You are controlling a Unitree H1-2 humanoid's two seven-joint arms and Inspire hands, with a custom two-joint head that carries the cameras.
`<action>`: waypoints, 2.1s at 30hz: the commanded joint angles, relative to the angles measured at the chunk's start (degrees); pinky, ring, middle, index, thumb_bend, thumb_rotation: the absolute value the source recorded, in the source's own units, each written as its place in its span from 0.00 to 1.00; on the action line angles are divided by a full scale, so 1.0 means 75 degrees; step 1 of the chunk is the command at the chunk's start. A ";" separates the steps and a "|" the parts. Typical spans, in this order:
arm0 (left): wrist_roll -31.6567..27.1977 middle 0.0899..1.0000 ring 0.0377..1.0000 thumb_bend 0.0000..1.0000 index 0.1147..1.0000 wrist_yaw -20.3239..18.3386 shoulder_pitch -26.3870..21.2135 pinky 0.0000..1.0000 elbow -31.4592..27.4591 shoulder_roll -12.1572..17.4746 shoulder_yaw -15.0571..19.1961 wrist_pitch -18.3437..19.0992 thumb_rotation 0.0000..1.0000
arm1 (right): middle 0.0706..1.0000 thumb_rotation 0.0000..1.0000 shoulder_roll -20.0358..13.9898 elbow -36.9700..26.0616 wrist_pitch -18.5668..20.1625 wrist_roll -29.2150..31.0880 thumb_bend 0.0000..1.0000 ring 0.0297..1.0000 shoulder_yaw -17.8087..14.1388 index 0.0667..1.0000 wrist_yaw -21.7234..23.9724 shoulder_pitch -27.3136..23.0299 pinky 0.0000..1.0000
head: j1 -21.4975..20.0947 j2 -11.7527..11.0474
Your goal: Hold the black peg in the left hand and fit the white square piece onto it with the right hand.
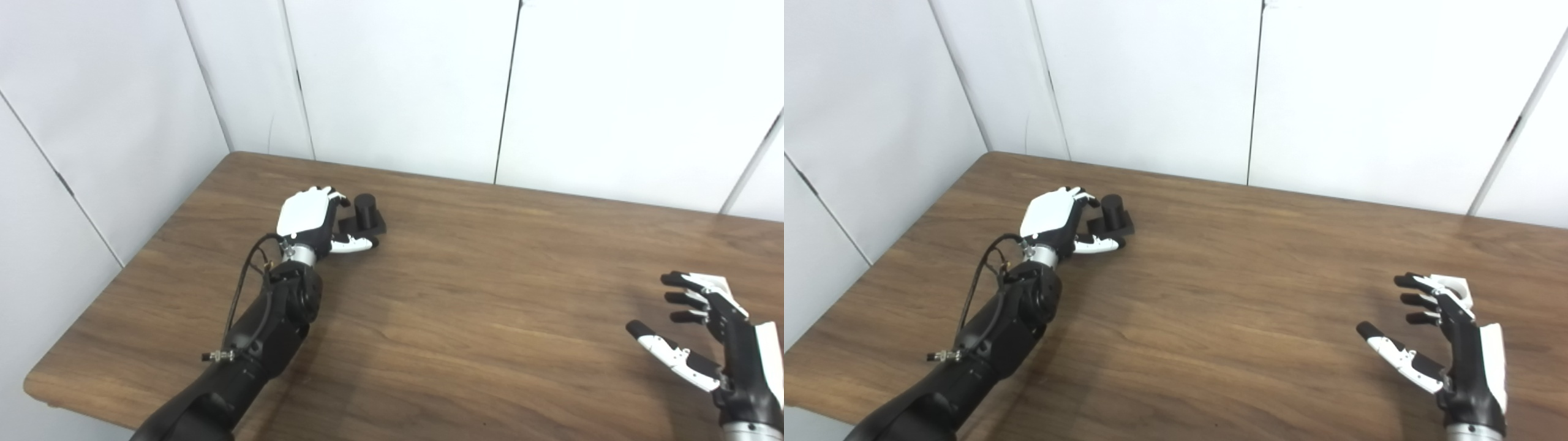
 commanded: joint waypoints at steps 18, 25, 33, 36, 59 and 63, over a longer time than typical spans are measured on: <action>-0.0694 0.80 0.89 0.67 0.46 0.0438 -0.0360 0.95 0.0406 -0.0057 0.0093 -0.0655 0.37 | 0.79 0.33 -0.0169 0.0004 -0.0109 -0.0120 0.63 0.69 -0.0195 0.67 0.0037 0.0469 0.59 | -0.0023 0.0104; -0.0769 0.79 0.88 0.66 0.45 0.0472 -0.0358 0.95 0.0424 -0.0056 0.0045 -0.0682 0.36 | 0.78 0.30 -0.0140 -0.0039 -0.0124 -0.0016 0.62 0.70 -0.0256 0.66 0.0051 0.0479 0.58 | -0.0022 0.0122; -0.0930 0.79 0.88 0.68 0.45 0.0333 -0.0302 0.93 0.0361 -0.0014 0.0015 -0.0828 0.33 | 0.78 0.30 -0.0118 -0.0080 -0.0060 -0.0069 0.62 0.70 -0.0261 0.66 0.0052 0.0487 0.60 | -0.0006 0.0149; -0.1066 0.82 0.89 0.53 0.42 0.0096 -0.0267 0.93 0.0306 0.0052 -0.0011 -0.1014 0.09 | 0.78 0.32 -0.0134 -0.0072 -0.0075 -0.0108 0.62 0.70 -0.0256 0.66 0.0045 0.0482 0.60 | -0.0026 0.0157; -0.2201 0.87 0.93 0.52 0.42 -0.0957 -0.0118 0.97 0.0302 0.0195 -0.0050 -0.2401 0.07 | 0.78 0.32 -0.0153 0.0011 -0.0125 -0.0083 0.63 0.71 -0.0266 0.65 0.0078 0.0386 0.60 | -0.0048 0.0185; -0.2281 0.87 0.93 0.52 0.42 -0.1115 -0.0108 0.96 0.0320 0.0197 -0.0110 -0.2492 0.07 | 0.78 0.31 -0.0142 0.0010 -0.0137 -0.0108 0.63 0.71 -0.0253 0.65 0.0064 0.0365 0.61 | -0.0079 0.0193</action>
